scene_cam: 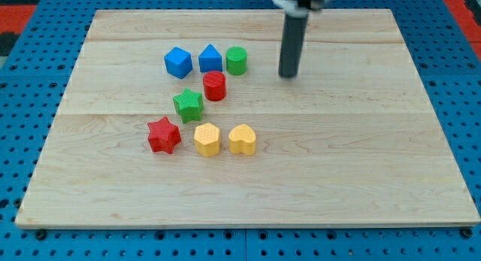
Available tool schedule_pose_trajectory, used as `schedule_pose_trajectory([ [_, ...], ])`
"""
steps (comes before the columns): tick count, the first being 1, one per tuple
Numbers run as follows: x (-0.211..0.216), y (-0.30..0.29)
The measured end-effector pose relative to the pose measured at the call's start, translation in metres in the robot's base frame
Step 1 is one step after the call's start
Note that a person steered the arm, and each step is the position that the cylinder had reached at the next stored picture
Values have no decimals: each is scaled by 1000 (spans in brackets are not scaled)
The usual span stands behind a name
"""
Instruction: Push the blue cube into the green star
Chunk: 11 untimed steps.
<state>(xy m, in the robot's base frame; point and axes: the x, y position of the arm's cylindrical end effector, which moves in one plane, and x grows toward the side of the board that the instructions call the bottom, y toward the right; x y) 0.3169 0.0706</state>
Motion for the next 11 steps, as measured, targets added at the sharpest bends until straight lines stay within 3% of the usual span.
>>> schedule_pose_trajectory([
  [1,-92,-20],
  [2,-108,-105],
  [4,-106,-183],
  [5,-105,-191],
  [6,-49,-191],
  [8,-16,-184],
  [9,61,-166],
  [10,66,-166],
  [11,28,-175],
])
